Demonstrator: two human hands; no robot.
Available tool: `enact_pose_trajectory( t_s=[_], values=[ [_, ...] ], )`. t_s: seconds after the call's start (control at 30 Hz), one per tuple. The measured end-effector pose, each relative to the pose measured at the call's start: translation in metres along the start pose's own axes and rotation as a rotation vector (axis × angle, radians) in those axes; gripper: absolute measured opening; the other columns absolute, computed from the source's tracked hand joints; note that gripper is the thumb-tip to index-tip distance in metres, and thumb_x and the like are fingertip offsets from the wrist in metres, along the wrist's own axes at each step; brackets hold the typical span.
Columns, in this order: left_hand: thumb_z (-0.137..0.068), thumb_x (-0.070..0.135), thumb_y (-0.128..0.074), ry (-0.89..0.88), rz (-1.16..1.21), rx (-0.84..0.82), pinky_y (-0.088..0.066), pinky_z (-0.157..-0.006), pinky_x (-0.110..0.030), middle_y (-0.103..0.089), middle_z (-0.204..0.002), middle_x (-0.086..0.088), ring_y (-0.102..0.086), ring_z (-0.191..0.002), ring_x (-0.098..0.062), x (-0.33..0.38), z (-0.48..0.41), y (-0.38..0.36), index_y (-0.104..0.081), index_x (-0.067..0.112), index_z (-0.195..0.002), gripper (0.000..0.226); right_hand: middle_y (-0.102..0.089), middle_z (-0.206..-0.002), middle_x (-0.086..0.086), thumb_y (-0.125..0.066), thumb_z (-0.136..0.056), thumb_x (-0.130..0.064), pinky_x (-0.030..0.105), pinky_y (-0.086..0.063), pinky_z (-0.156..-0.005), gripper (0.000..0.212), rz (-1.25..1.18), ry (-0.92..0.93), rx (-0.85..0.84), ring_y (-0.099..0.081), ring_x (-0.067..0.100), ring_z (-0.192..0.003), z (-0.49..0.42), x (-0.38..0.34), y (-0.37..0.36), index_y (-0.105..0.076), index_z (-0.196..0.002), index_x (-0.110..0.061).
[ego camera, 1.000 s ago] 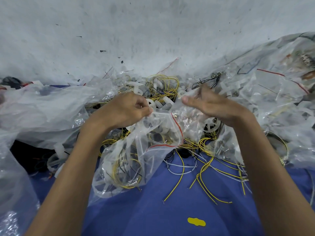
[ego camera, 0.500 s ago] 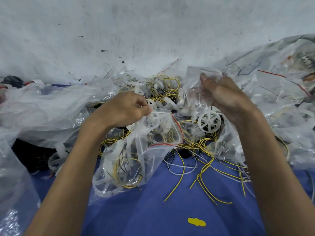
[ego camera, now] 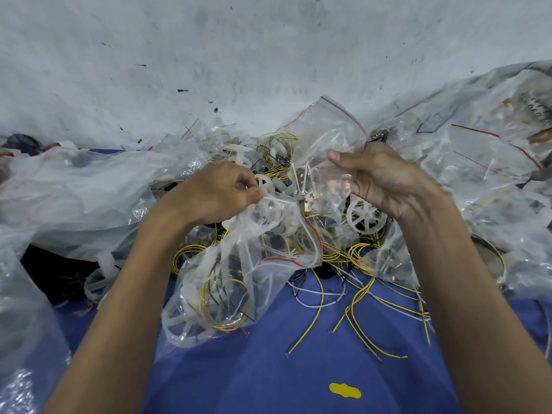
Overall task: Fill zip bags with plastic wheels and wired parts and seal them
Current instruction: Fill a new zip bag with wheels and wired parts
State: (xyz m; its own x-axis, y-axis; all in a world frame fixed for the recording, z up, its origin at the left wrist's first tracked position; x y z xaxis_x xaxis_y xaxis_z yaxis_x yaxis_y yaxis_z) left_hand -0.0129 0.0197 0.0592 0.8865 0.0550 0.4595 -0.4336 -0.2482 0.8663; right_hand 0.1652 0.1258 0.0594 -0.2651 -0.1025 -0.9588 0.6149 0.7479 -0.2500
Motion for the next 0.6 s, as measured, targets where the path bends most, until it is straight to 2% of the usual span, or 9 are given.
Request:
enact_pose_trajectory(
  t_s=[0.07, 0.13, 0.27, 0.3, 0.37, 0.47, 0.53, 0.6],
  values=[
    [-0.091, 0.038, -0.057, 0.008, -0.001, 0.015, -0.028, -0.052, -0.022, -0.050, -0.042, 0.020, -0.046, -0.046, 0.006, 0.000, 0.000, 0.001, -0.065, 0.023, -0.077, 0.022, -0.071, -0.087, 0.021, -0.064, -0.071, -0.001, 0.023, -0.058, -0.062, 0.028, -0.027, 0.037, -0.007, -0.072, 0.020, -0.072, 0.002, -0.003, -0.001, -0.058, -0.091, 0.017],
    [-0.090, 0.039, -0.057, 0.020, -0.011, 0.031, -0.029, -0.052, -0.021, -0.047, -0.045, 0.014, -0.044, -0.050, 0.002, 0.000, 0.001, 0.002, -0.062, 0.029, -0.070, 0.023, -0.071, -0.083, 0.021, -0.063, -0.072, -0.001, 0.025, -0.058, -0.065, 0.016, -0.054, 0.068, -0.015, -0.072, 0.020, -0.071, 0.002, -0.007, -0.002, -0.067, -0.078, 0.013],
    [-0.092, 0.038, -0.054, 0.011, -0.046, 0.022, -0.031, -0.055, -0.024, -0.052, -0.066, 0.011, -0.047, -0.063, -0.002, 0.002, 0.002, 0.003, -0.060, 0.029, -0.071, 0.024, -0.069, -0.097, 0.024, -0.058, -0.078, -0.002, 0.030, -0.050, -0.079, 0.019, -0.095, 0.099, -0.046, -0.071, 0.018, -0.073, 0.001, -0.011, -0.007, -0.070, -0.065, 0.006],
    [-0.092, 0.038, -0.054, 0.006, -0.051, 0.019, -0.030, -0.055, -0.024, -0.052, -0.066, 0.009, -0.046, -0.063, -0.003, 0.002, 0.002, 0.003, -0.061, 0.027, -0.073, 0.023, -0.069, -0.096, 0.023, -0.058, -0.078, -0.003, 0.027, -0.048, -0.078, 0.020, -0.071, 0.101, -0.046, -0.071, 0.016, -0.069, 0.001, -0.011, -0.008, -0.071, -0.065, 0.004],
    [-0.092, 0.039, -0.053, -0.001, -0.051, 0.016, -0.030, -0.055, -0.025, -0.052, -0.066, 0.008, -0.046, -0.063, -0.005, 0.003, 0.002, 0.002, -0.065, 0.021, -0.080, 0.024, -0.072, -0.085, 0.017, -0.056, -0.080, -0.003, 0.019, -0.053, -0.066, 0.023, -0.057, 0.103, -0.081, -0.070, 0.012, -0.061, 0.004, -0.013, -0.014, -0.072, -0.065, 0.003],
    [-0.092, 0.036, -0.054, -0.015, -0.011, -0.004, -0.030, -0.054, -0.026, -0.048, -0.060, 0.011, -0.045, -0.059, -0.005, 0.004, 0.002, 0.000, -0.062, 0.023, -0.081, 0.019, -0.073, -0.080, 0.011, -0.046, -0.089, 0.000, 0.017, -0.056, -0.053, 0.037, -0.079, 0.092, -0.158, -0.070, 0.012, -0.061, 0.010, -0.015, -0.026, -0.073, -0.063, 0.002],
    [-0.094, 0.026, -0.054, -0.034, 0.097, -0.045, -0.033, -0.055, -0.025, -0.049, -0.055, 0.012, -0.046, -0.056, -0.007, 0.007, 0.003, -0.001, -0.058, 0.031, -0.084, 0.012, -0.074, -0.080, 0.008, -0.042, -0.092, 0.000, 0.023, -0.058, -0.061, 0.045, -0.065, 0.103, -0.143, -0.070, 0.011, -0.064, 0.012, -0.016, -0.031, -0.073, -0.059, -0.002],
    [-0.096, 0.009, -0.048, -0.086, 0.158, -0.088, -0.038, -0.057, -0.025, -0.052, -0.060, 0.010, -0.048, -0.058, -0.006, 0.012, 0.005, 0.000, -0.058, 0.038, -0.086, 0.032, -0.074, -0.082, 0.007, -0.040, -0.093, 0.000, 0.026, -0.056, -0.072, 0.042, -0.080, 0.117, -0.098, -0.071, 0.012, -0.066, 0.011, -0.016, -0.034, -0.073, -0.067, 0.000]
  ],
)
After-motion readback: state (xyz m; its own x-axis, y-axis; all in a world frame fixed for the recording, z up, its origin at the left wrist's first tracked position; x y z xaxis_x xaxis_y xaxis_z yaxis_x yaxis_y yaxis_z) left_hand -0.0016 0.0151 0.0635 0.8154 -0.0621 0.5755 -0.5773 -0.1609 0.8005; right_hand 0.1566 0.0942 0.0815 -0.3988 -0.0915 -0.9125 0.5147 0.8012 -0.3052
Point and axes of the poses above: each hand's wrist, its own z-axis away from the middle knuckle, its own y-axis out of the back of the hand, x = y × z, the point moved 5 cm from there along -z, towards the middle knuckle
